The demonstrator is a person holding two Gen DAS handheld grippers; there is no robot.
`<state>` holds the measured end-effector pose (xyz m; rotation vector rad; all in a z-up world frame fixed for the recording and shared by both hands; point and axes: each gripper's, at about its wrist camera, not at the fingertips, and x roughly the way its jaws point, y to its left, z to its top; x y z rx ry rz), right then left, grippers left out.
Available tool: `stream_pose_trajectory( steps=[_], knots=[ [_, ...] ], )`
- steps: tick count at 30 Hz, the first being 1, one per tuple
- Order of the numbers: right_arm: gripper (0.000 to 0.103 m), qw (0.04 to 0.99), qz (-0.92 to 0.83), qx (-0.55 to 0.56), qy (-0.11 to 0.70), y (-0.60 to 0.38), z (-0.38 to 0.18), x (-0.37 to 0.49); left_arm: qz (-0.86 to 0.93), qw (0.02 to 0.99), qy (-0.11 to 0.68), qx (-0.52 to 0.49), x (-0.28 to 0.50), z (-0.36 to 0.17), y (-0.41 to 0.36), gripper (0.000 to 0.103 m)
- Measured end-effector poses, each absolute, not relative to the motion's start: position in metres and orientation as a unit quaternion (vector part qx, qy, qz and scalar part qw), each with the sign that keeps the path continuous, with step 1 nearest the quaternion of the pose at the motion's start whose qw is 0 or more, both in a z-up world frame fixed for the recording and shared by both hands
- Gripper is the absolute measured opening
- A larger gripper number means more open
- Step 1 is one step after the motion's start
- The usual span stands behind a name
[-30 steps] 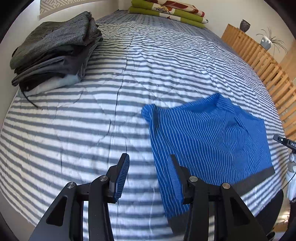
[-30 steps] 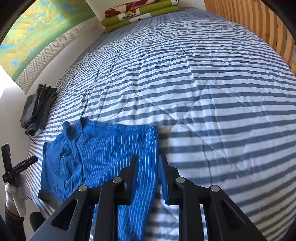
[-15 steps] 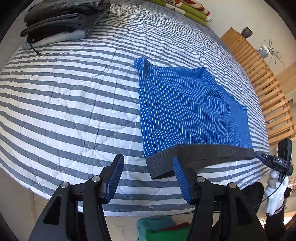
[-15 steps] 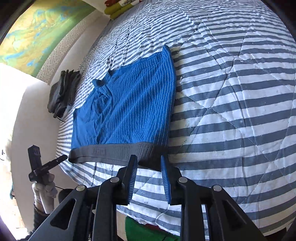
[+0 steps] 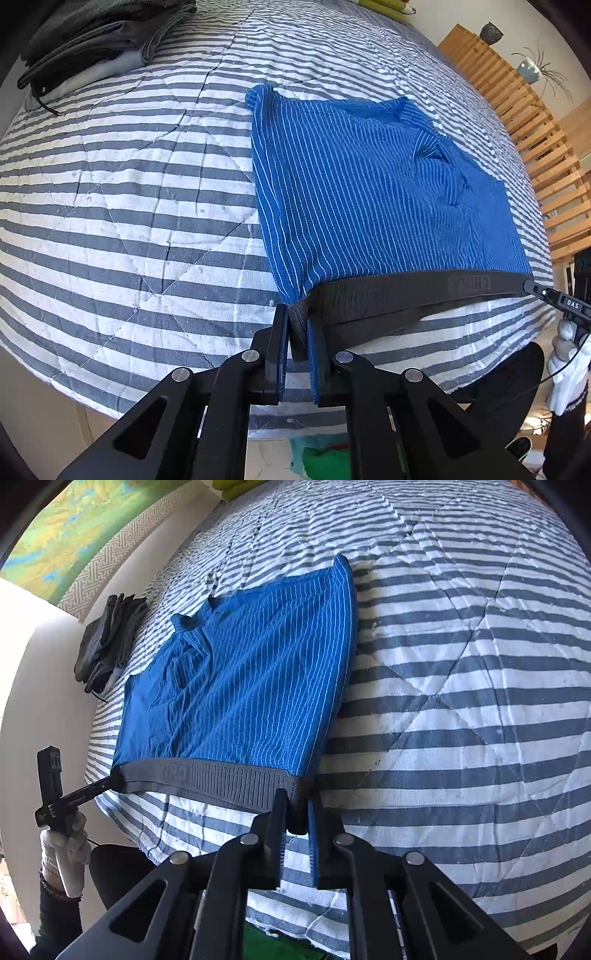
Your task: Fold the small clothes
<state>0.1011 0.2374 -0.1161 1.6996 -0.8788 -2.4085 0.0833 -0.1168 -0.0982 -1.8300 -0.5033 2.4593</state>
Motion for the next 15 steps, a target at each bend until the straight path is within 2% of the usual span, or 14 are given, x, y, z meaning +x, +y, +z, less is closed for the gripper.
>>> stream_pose_trajectory(
  steps=[4, 6, 9, 15],
  knots=[
    [0.006, 0.046, -0.793, 0.537, -0.285, 0.241, -0.098, 0.108, 0.794, 0.023, -0.126, -0.594, 0.091, -0.095, -0.113, 0.017],
    [0.006, 0.044, -0.795, 0.548, -0.257, 0.235, -0.101, 0.108, 0.791, 0.002, -0.091, -0.605, 0.098, -0.101, -0.111, 0.034],
    [0.012, 0.027, -0.790, 0.575, -0.211, 0.223, -0.112, 0.107, 0.807, -0.005, -0.090, -0.584, 0.106, -0.090, -0.111, 0.035],
    [0.012, -0.002, -0.827, 0.529, -0.192, 0.219, -0.089, 0.107, 0.842, 0.021, -0.054, -0.536, 0.096, -0.057, -0.086, 0.035]
  ],
)
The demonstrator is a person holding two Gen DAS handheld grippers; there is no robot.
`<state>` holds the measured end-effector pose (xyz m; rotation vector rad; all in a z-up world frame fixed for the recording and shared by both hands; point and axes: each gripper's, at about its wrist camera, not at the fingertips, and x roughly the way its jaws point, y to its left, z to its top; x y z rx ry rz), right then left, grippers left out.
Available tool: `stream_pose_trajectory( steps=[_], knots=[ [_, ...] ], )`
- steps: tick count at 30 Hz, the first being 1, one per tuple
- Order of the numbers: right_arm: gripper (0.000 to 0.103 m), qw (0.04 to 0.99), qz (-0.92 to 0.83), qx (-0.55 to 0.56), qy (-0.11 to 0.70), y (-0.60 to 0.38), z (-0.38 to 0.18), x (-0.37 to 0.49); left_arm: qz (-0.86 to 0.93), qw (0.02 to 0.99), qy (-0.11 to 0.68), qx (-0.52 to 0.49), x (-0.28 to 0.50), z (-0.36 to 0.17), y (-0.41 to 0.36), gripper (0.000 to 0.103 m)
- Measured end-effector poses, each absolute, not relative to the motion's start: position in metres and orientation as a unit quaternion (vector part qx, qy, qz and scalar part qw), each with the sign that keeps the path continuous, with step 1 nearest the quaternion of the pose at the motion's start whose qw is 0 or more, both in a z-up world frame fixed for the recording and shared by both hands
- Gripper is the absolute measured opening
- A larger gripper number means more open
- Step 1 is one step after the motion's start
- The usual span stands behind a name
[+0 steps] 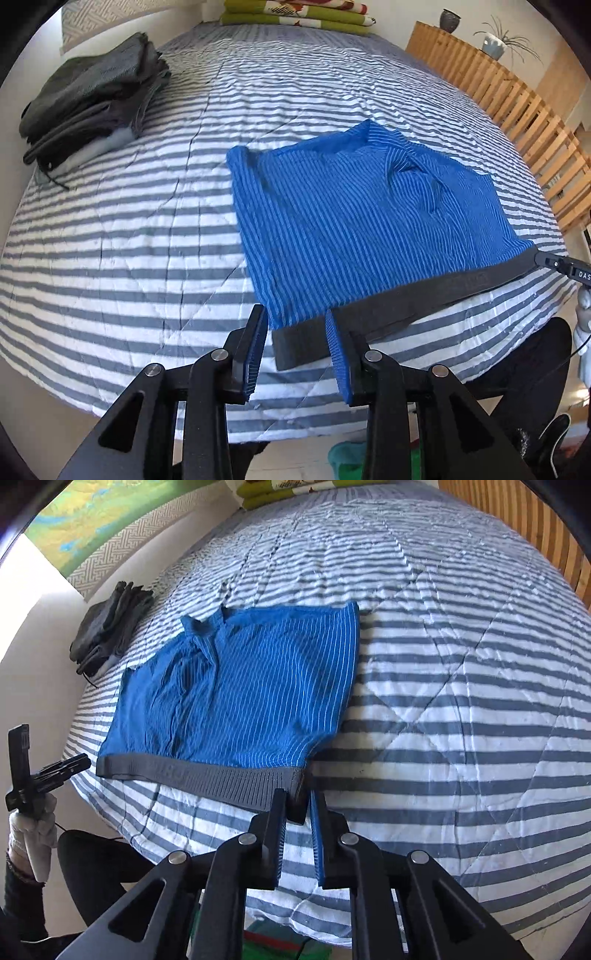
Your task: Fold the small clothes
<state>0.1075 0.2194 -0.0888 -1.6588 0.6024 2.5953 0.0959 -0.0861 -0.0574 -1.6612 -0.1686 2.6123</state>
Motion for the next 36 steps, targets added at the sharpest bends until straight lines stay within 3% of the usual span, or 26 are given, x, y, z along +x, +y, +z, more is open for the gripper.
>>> stream_pose_trajectory(
  steps=[8, 15, 18, 26, 30, 36],
  knots=[
    [0.012, 0.019, 0.816, -0.562, 0.133, 0.208, -0.098, 0.103, 0.787, 0.057, -0.028, -0.613, 0.066, -0.109, -0.066, 0.035],
    [0.012, 0.049, 0.815, -0.550, 0.179, 0.240, -0.097, 0.118, 0.821, 0.063, -0.053, -0.565, 0.080, -0.070, -0.073, 0.034],
    [0.012, 0.018, 0.833, -0.521, 0.183, 0.228, -0.082, 0.111, 0.828, 0.073, -0.056, -0.553, 0.067, -0.065, -0.058, 0.034],
    [0.012, -0.013, 0.828, -0.547, 0.122, 0.176, -0.110, 0.071, 0.802, 0.130, 0.014, -0.582, 0.045, -0.109, 0.014, 0.034],
    [0.013, -0.034, 0.821, -0.562, 0.094, 0.172, -0.123, 0.087, 0.811, 0.122, 0.051, -0.570, 0.062, -0.104, 0.019, 0.034],
    [0.013, -0.040, 0.841, -0.508, 0.183, 0.221, -0.087, 0.106, 0.848, 0.136, 0.090, -0.505, 0.077, -0.062, 0.064, 0.036]
  ],
)
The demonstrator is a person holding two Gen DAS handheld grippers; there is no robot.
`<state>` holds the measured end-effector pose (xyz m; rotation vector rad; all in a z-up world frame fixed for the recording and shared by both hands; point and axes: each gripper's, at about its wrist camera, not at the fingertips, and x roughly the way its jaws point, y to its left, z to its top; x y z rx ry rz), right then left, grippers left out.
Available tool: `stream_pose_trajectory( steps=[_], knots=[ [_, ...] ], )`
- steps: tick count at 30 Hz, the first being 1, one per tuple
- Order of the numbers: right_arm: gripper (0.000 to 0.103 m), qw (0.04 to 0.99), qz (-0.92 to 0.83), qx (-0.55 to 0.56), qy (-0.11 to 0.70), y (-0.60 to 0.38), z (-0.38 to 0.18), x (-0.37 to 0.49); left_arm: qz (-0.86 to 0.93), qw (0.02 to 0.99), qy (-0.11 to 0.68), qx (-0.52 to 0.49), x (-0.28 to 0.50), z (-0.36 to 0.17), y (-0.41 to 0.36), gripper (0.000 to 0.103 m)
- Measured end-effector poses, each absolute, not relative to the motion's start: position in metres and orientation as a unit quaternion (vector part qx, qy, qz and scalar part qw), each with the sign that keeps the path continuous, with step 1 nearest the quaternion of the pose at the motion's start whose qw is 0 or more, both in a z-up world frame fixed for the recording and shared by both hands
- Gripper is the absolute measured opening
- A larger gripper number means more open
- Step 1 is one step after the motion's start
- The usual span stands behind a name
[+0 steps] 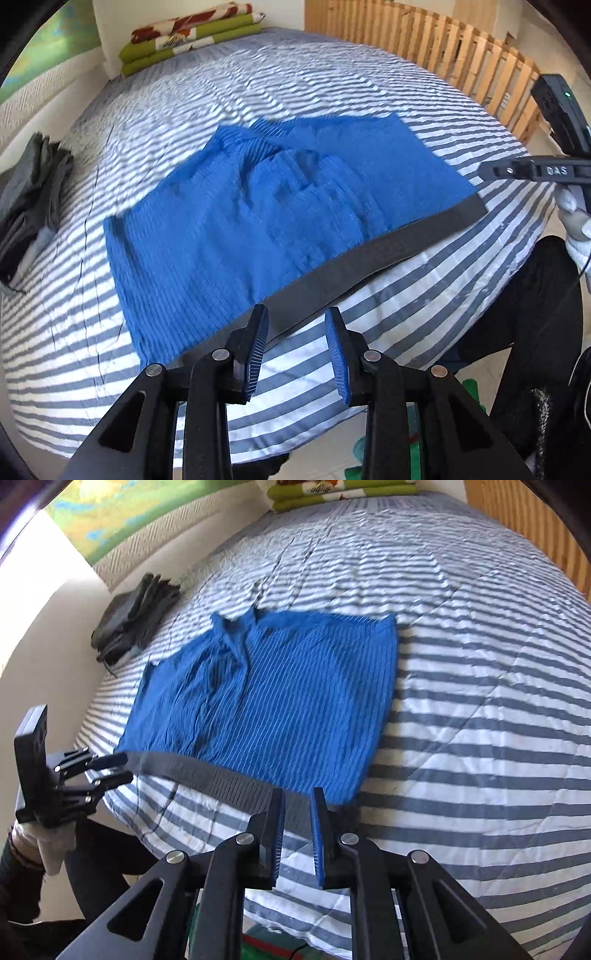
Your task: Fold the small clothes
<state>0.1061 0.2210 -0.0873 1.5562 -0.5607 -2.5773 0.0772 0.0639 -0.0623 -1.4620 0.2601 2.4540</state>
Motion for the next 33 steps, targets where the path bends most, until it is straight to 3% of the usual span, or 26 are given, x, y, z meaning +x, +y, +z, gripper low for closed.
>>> stream_pose_trajectory(
  steps=[3, 8, 12, 21, 25, 30, 33],
  knots=[
    [0.013, 0.012, -0.854, 0.488, -0.179, 0.245, -0.073, 0.109, 0.854, 0.179, 0.086, -0.480, 0.069, -0.046, 0.108, 0.042],
    [0.013, -0.005, -0.858, 0.472, -0.200, 0.285, -0.062, 0.101, 0.845, 0.241, 0.088, -0.468, 0.045, -0.046, 0.199, 0.044],
    [0.013, 0.006, -0.848, 0.476, -0.235, 0.317, -0.061, 0.081, 0.831, 0.271, 0.097, -0.477, 0.031, -0.062, 0.258, 0.055],
    [0.014, 0.054, -0.830, 0.482, -0.274, 0.333, -0.079, 0.041, 0.809, 0.259, 0.099, -0.518, 0.011, -0.107, 0.292, 0.054],
    [0.014, 0.063, -0.821, 0.491, -0.286, 0.336, -0.099, 0.024, 0.814, 0.251, 0.110, -0.511, 0.009, -0.112, 0.291, 0.042],
    [0.014, 0.070, -0.812, 0.494, -0.303, 0.335, -0.117, -0.001, 0.813, 0.250, 0.065, -0.523, -0.001, -0.112, 0.273, 0.022],
    [0.014, 0.078, -0.808, 0.497, -0.308, 0.329, -0.124, -0.015, 0.813, 0.251, 0.050, -0.523, -0.005, -0.111, 0.266, 0.016]
  ],
)
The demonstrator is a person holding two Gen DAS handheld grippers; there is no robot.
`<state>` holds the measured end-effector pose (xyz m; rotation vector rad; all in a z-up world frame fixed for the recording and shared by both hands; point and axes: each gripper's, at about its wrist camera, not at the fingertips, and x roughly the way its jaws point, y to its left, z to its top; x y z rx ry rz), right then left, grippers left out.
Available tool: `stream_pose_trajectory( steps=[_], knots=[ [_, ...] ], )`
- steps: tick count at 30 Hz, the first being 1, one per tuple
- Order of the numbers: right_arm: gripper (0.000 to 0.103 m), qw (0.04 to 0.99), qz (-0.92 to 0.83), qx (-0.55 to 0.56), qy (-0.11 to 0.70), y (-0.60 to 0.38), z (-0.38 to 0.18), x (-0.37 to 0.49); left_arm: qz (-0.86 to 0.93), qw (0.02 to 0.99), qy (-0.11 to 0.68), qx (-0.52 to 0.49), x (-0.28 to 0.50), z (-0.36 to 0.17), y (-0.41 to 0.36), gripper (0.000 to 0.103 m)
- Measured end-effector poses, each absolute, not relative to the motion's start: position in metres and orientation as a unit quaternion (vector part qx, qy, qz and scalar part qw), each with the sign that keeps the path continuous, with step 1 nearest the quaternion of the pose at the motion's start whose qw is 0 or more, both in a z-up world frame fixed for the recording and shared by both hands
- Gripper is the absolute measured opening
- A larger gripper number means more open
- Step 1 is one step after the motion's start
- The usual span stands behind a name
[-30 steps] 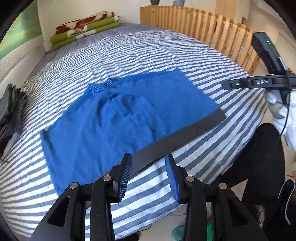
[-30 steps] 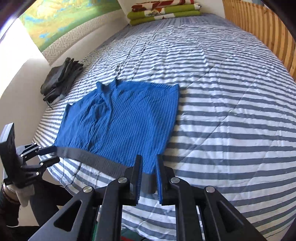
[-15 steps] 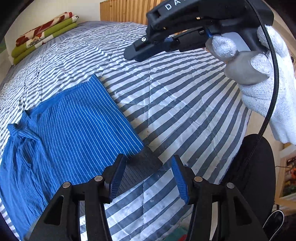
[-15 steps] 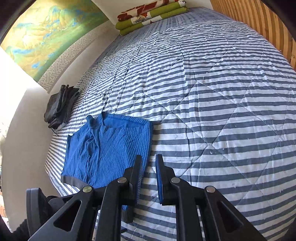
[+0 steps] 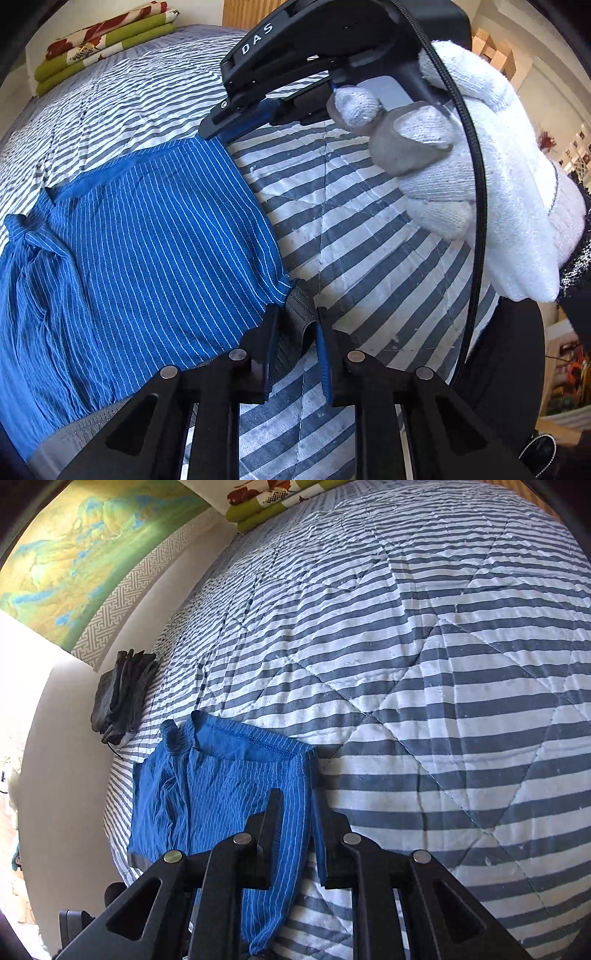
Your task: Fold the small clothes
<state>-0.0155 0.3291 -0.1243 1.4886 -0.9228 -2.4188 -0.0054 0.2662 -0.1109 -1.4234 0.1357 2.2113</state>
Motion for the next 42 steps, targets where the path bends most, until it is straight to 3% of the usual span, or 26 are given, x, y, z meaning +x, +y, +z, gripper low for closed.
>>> stream_pose_trajectory(
  steps=[5, 12, 16, 24, 31, 36, 42],
  knots=[
    [0.014, 0.077, -0.800, 0.513, -0.301, 0.316, -0.136, -0.033, 0.811, 0.258, 0.000, -0.526, -0.009, -0.107, 0.248, 0.005],
    [0.003, 0.050, -0.807, 0.506, -0.301, 0.314, -0.129, -0.035, 0.818, 0.266, -0.057, -0.506, -0.005, -0.090, 0.215, 0.004],
    [0.003, 0.044, -0.822, 0.485, -0.297, 0.304, -0.102, -0.035, 0.834, 0.255, -0.089, -0.481, 0.013, -0.070, 0.180, 0.004],
    [0.002, 0.064, -0.844, 0.461, -0.266, 0.229, -0.042, -0.063, 0.867, 0.184, -0.171, -0.430, 0.061, -0.037, 0.055, 0.004],
    [0.002, 0.118, -0.850, 0.481, -0.182, 0.100, -0.013, -0.130, 0.877, 0.108, -0.239, -0.403, 0.105, -0.046, -0.058, 0.004],
    [0.002, 0.145, -0.836, 0.518, -0.104, -0.003, -0.037, -0.174, 0.857, 0.063, -0.304, -0.412, 0.127, -0.084, -0.127, 0.004],
    [0.002, 0.142, -0.811, 0.565, -0.047, -0.069, -0.092, -0.198, 0.840, 0.047, -0.342, -0.419, 0.141, -0.118, -0.157, 0.003]
  ],
)
